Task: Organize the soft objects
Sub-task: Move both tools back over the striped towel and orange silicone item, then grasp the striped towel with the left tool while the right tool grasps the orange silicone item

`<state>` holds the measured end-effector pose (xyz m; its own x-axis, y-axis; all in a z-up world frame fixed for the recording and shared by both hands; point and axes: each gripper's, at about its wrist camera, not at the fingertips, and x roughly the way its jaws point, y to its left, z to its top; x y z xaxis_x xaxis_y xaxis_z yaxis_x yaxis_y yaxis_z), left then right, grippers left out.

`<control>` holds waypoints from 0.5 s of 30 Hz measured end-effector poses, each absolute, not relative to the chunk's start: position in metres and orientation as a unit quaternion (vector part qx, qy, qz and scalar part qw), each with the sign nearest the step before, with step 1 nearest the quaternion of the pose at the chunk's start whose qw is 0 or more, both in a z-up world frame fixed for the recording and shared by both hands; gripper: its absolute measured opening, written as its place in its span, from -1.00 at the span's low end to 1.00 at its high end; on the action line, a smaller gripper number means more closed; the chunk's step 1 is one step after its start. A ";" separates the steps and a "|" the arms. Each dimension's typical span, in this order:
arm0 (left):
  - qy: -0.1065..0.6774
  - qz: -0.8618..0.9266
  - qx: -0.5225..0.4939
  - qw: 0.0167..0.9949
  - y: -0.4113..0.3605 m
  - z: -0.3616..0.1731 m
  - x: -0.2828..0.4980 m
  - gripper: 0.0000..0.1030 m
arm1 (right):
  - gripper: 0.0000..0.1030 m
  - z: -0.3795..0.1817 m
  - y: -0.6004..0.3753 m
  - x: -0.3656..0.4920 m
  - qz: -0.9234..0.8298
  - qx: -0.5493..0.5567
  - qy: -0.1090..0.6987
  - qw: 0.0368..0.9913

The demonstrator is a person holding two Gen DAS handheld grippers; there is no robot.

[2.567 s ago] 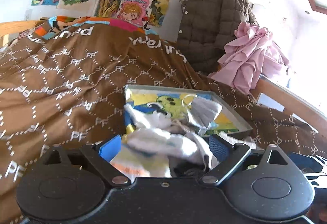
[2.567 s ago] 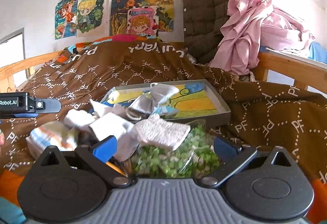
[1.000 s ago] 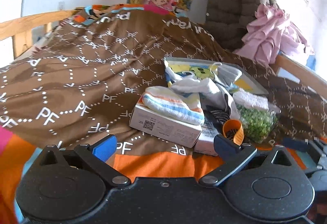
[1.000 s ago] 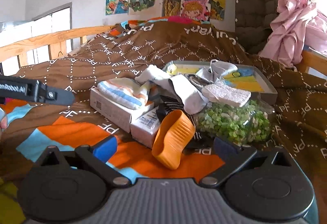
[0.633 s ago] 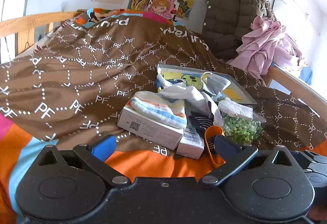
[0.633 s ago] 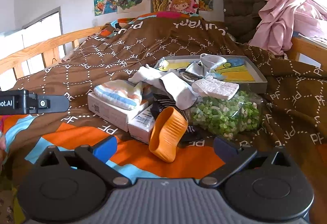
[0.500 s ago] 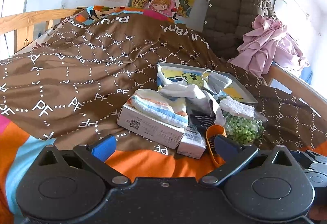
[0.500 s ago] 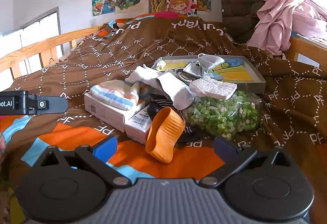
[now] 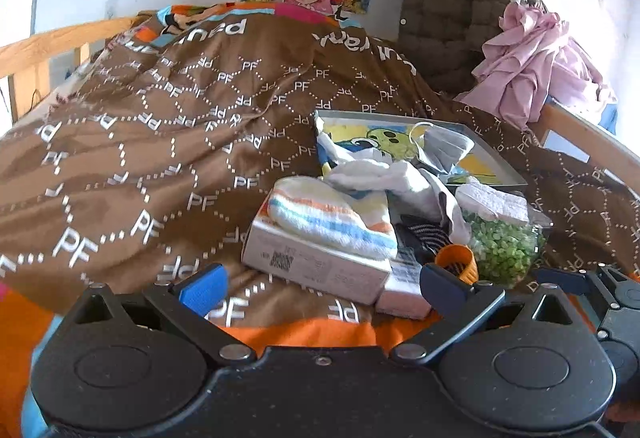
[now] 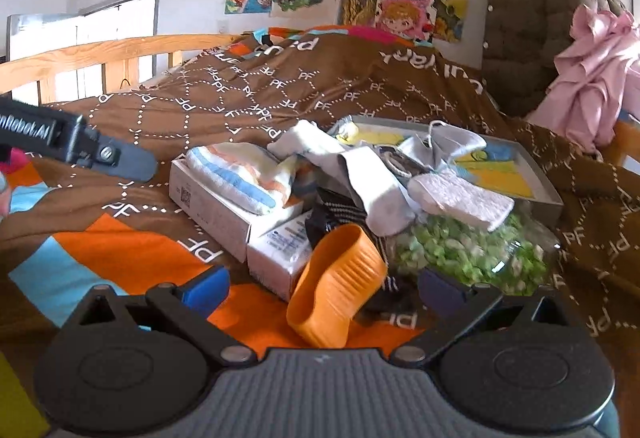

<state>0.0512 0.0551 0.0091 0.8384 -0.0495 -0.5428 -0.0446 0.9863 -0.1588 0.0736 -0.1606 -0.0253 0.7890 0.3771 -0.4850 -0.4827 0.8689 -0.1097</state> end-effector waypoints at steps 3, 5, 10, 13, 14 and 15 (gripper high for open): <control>0.288 -0.002 -0.067 0.955 0.049 0.007 0.064 0.98 | 0.99 -0.034 -0.159 0.079 0.234 -0.109 0.221 0.941; 0.296 -0.008 -0.062 0.953 0.044 0.006 0.074 0.98 | 0.99 -0.037 -0.161 0.082 0.239 -0.108 0.219 0.940; 0.313 -0.018 -0.036 0.949 0.030 0.005 0.107 0.96 | 0.94 -0.046 -0.172 0.088 0.257 -0.094 0.233 0.933; 0.313 -0.011 -0.016 0.949 0.026 0.006 0.126 0.93 | 0.91 -0.049 -0.176 0.092 0.270 -0.086 0.240 0.928; 0.314 -0.009 -0.010 0.949 0.025 0.006 0.132 0.90 | 0.89 -0.049 -0.178 0.092 0.273 -0.086 0.241 0.927; 0.316 -0.006 -0.003 0.949 0.024 0.006 0.136 0.88 | 0.88 -0.049 -0.178 0.093 0.277 -0.084 0.242 0.926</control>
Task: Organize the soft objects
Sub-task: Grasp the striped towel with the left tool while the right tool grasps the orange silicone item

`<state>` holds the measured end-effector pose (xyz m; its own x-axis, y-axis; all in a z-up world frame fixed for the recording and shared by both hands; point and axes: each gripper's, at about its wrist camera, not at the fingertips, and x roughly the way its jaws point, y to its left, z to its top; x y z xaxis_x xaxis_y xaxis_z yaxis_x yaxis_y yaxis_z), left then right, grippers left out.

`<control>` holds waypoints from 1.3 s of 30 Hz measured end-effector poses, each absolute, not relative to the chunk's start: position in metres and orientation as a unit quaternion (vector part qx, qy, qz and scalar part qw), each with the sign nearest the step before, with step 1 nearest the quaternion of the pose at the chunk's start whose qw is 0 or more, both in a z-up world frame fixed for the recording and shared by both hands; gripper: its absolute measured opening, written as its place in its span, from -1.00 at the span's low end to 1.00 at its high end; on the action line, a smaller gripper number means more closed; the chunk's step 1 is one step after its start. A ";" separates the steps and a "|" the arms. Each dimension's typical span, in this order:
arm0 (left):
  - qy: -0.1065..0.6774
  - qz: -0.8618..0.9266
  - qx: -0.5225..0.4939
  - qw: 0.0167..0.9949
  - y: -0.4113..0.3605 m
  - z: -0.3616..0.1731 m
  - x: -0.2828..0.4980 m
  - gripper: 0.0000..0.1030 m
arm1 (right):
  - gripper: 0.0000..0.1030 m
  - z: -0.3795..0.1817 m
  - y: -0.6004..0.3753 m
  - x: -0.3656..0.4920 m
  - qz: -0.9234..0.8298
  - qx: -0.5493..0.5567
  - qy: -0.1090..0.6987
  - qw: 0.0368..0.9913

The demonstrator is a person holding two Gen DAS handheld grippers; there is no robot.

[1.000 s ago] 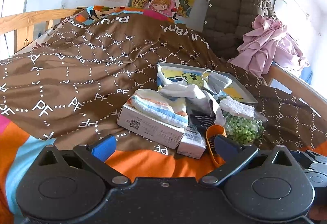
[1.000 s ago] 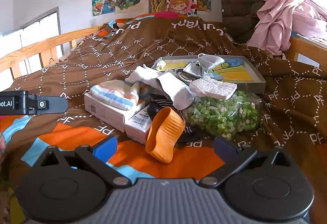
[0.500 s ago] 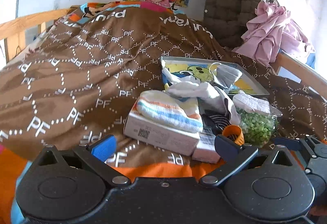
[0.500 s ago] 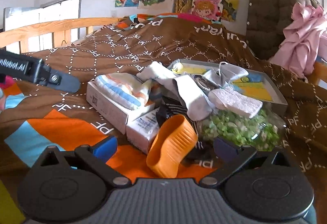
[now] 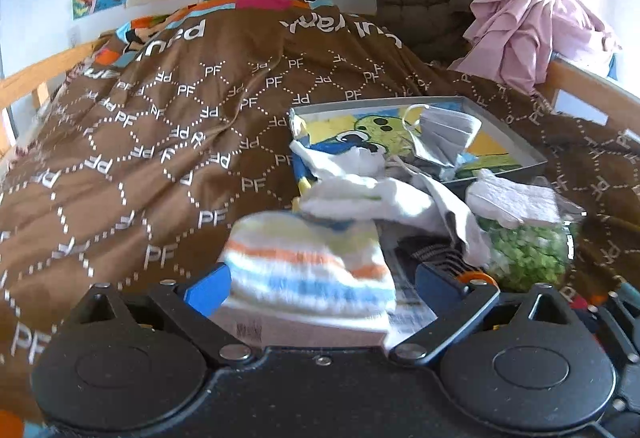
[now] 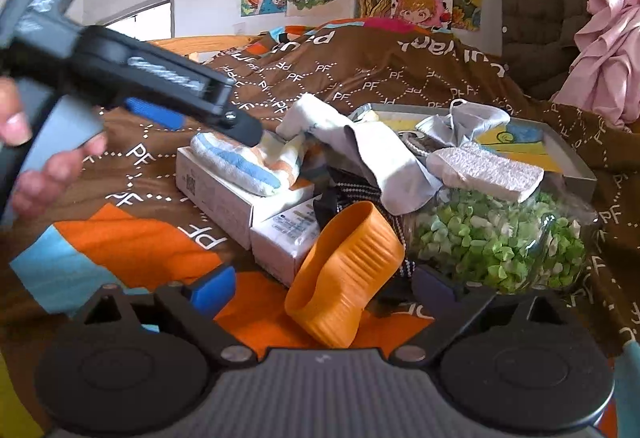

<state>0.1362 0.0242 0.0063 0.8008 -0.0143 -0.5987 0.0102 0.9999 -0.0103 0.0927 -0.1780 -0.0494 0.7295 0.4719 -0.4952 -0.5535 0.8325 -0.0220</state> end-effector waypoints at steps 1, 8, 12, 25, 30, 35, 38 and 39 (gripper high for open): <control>0.321 -0.004 0.008 0.947 0.023 0.006 0.142 0.85 | 0.88 -0.050 -0.177 0.092 0.279 -0.083 0.243 0.925; 0.350 -0.016 0.042 0.936 0.015 0.001 0.160 0.72 | 0.76 -0.055 -0.173 0.093 0.286 -0.090 0.250 0.921; 0.368 -0.021 0.061 0.928 0.009 -0.006 0.167 0.72 | 0.69 -0.055 -0.172 0.094 0.287 -0.092 0.252 0.920; 0.402 -0.013 0.050 0.914 0.014 -0.010 0.176 0.62 | 0.34 -0.060 -0.169 0.096 0.286 -0.099 0.264 0.916; 0.402 -0.008 0.043 0.915 0.014 -0.010 0.175 0.59 | 0.17 -0.061 -0.172 0.099 0.274 -0.095 0.268 0.919; 0.397 0.000 0.040 0.917 0.017 -0.009 0.172 0.25 | 0.08 -0.061 -0.175 0.102 0.265 -0.090 0.272 0.921; 0.396 0.001 0.040 0.917 0.018 -0.008 0.171 0.08 | 0.02 -0.061 -0.175 0.100 0.264 -0.094 0.268 0.922; 0.396 -0.001 0.042 0.917 0.017 -0.008 0.170 0.05 | -0.02 -0.060 -0.175 0.100 0.264 -0.095 0.267 0.922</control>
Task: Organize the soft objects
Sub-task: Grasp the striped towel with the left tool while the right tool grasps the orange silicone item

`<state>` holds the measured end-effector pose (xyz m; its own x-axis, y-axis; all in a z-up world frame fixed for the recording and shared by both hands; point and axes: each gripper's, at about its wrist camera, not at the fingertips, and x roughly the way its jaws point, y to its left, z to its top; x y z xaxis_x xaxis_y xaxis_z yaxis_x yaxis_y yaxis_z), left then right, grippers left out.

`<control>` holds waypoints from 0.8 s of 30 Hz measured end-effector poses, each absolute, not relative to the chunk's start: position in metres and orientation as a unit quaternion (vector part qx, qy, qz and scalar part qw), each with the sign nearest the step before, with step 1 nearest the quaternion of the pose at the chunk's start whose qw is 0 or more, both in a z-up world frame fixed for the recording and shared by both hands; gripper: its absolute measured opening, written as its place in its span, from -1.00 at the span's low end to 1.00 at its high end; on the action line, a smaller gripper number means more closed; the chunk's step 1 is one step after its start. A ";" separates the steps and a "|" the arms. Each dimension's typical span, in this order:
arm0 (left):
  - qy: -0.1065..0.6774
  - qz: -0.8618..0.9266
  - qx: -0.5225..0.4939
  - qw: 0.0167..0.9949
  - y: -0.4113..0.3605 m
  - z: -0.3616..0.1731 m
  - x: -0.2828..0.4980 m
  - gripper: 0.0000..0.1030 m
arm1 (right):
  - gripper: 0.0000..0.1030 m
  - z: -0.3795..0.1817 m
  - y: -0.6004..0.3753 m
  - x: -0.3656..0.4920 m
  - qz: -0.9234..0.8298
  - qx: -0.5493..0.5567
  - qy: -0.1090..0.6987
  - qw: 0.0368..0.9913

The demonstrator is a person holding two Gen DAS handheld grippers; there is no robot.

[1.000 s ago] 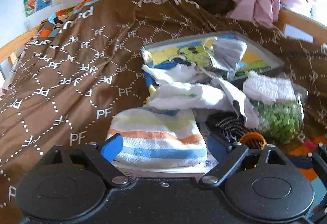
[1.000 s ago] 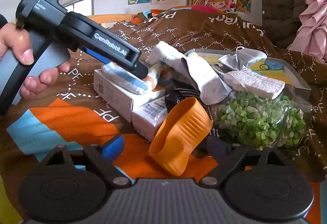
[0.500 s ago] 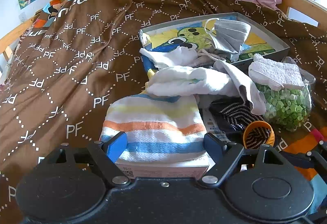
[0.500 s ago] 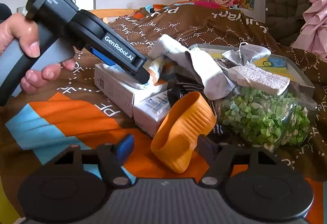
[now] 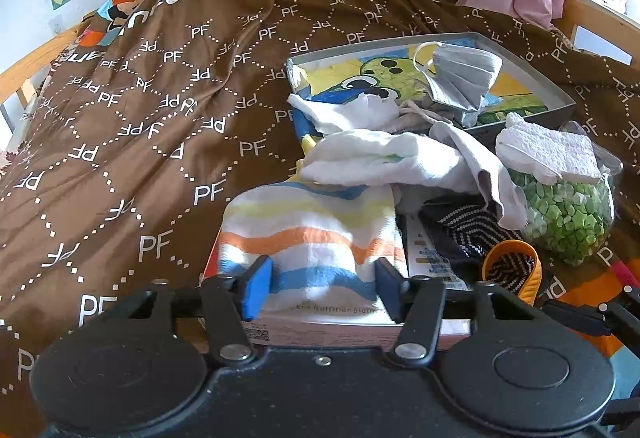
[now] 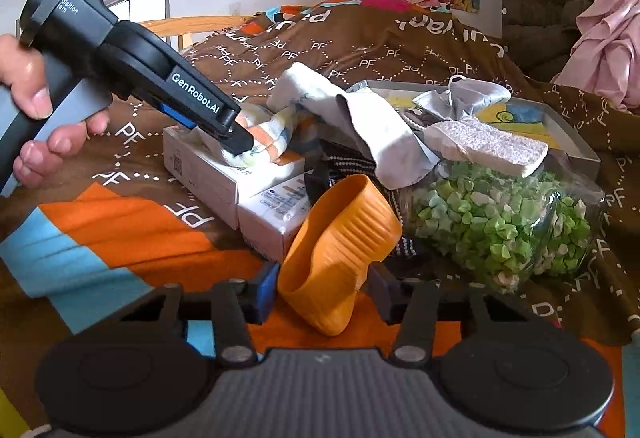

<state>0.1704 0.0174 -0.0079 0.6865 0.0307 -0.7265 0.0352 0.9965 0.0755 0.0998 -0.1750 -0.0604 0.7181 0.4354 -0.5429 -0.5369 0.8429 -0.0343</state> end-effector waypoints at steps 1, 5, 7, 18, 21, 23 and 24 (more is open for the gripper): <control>0.396 -0.003 0.044 0.917 0.017 -0.008 0.170 -0.03 | -0.04 -0.060 -0.175 0.099 0.264 -0.095 0.267 0.922; 0.396 -0.011 0.041 0.917 0.013 -0.007 0.167 -0.47 | -0.22 -0.058 -0.174 0.097 0.262 -0.100 0.262 0.923; 0.397 -0.015 0.029 0.917 0.012 -0.007 0.166 -0.67 | -0.29 -0.057 -0.173 0.096 0.259 -0.105 0.260 0.924; 0.396 -0.058 0.006 0.916 -0.007 -0.011 0.137 -0.77 | -0.33 -0.059 -0.166 0.091 0.248 -0.142 0.258 0.923; 0.401 -0.066 -0.001 0.914 -0.009 -0.014 0.129 -0.77 | -0.30 -0.063 -0.165 0.094 0.250 -0.138 0.267 0.921; 0.400 -0.072 -0.004 0.913 -0.009 -0.014 0.124 -0.77 | -0.31 -0.064 -0.165 0.093 0.248 -0.141 0.266 0.921; 0.400 -0.074 -0.006 0.913 -0.010 -0.015 0.122 -0.77 | -0.31 -0.064 -0.165 0.094 0.249 -0.142 0.266 0.921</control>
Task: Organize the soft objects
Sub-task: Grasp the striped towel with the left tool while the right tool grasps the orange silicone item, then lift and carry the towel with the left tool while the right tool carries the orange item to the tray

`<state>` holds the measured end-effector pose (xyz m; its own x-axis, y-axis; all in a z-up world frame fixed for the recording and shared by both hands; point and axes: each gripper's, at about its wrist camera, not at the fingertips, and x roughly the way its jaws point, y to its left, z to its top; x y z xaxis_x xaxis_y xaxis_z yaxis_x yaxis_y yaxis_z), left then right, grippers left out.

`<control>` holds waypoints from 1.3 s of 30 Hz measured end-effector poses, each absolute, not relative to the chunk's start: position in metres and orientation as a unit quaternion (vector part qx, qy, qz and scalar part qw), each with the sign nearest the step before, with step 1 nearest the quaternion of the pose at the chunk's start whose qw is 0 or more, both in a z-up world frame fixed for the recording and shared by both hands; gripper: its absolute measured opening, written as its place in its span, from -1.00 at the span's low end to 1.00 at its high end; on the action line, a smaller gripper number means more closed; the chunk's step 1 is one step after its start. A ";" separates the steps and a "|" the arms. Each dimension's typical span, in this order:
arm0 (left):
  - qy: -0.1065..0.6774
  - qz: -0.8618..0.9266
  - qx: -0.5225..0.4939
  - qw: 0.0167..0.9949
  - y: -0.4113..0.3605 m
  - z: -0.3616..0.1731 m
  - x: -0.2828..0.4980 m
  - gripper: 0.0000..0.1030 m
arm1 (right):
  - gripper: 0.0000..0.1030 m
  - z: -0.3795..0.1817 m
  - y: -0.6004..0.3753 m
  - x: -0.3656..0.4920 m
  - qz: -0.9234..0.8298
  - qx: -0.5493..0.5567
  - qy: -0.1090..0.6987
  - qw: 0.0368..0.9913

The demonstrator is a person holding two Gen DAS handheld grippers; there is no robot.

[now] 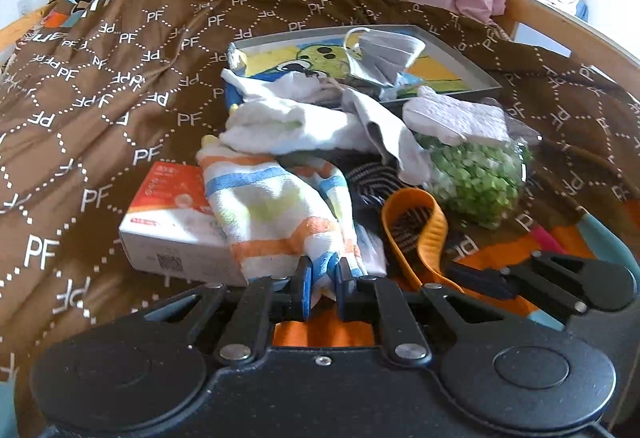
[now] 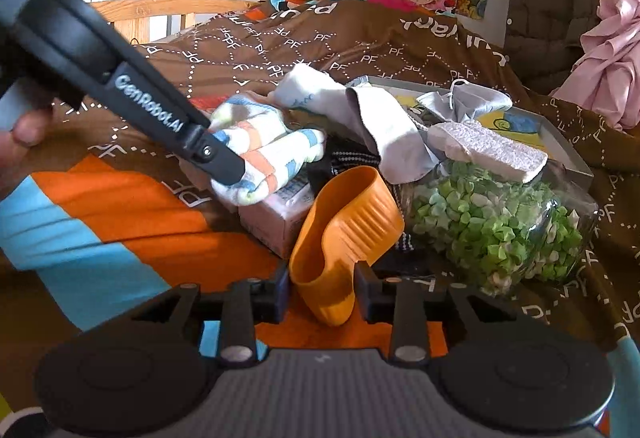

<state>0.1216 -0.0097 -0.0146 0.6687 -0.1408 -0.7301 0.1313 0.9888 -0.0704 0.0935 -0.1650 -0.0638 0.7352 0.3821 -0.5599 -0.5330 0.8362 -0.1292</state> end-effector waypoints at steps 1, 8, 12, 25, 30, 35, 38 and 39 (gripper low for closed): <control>0.399 -0.075 -0.008 0.914 -0.010 -0.015 0.119 -0.78 | -0.32 -0.064 -0.165 0.094 0.248 -0.142 0.265 0.921; 0.399 -0.068 0.007 0.914 -0.018 -0.011 0.102 -0.79 | -0.66 -0.063 -0.165 0.089 0.243 -0.150 0.263 0.922; 0.397 -0.067 0.014 0.915 -0.022 -0.008 0.085 -0.81 | -0.73 -0.059 -0.165 0.081 0.238 -0.165 0.249 0.924; 0.352 -0.039 0.111 0.929 -0.021 0.010 0.028 -0.82 | -0.75 -0.040 -0.149 0.028 0.243 -0.261 0.156 0.921; 0.312 -0.021 0.126 0.942 -0.019 0.018 0.015 -0.82 | -0.75 -0.041 -0.147 0.021 0.241 -0.274 0.136 0.921; 0.257 -0.018 0.165 0.952 -0.033 0.018 -0.006 -0.82 | -0.75 -0.032 -0.149 0.018 0.235 -0.277 0.108 0.925; 0.219 -0.021 0.213 0.952 -0.046 0.017 -0.017 -0.83 | -0.75 -0.027 -0.150 0.014 0.233 -0.280 0.089 0.927; 0.209 -0.022 0.225 0.951 -0.049 0.018 -0.018 -0.83 | -0.75 -0.025 -0.150 0.012 0.232 -0.282 0.082 0.927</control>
